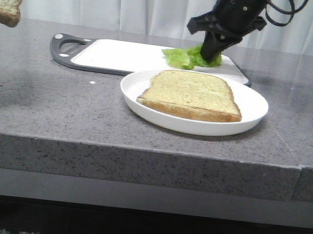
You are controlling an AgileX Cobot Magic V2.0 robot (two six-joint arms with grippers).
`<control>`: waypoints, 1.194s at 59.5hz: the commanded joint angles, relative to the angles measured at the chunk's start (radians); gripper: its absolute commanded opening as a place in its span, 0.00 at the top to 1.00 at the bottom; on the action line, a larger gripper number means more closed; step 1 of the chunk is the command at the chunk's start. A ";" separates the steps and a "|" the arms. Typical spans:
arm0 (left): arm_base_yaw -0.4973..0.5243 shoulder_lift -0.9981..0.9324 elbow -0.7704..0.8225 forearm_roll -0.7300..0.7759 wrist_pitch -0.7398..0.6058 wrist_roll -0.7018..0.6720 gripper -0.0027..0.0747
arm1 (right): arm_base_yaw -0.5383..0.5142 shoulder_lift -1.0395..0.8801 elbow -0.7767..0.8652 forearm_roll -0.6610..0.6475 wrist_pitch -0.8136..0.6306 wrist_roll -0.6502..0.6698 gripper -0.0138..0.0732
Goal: Left arm grabs bread, right arm adds lettuce
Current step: 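Reach the right gripper to the lettuce leaf on the cutting board and grasp, then carry the lettuce with the right gripper and lower it onto the bread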
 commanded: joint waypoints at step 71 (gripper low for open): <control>0.004 -0.003 -0.029 -0.031 -0.074 -0.011 0.99 | 0.171 -0.791 1.008 0.202 -0.437 -0.003 0.91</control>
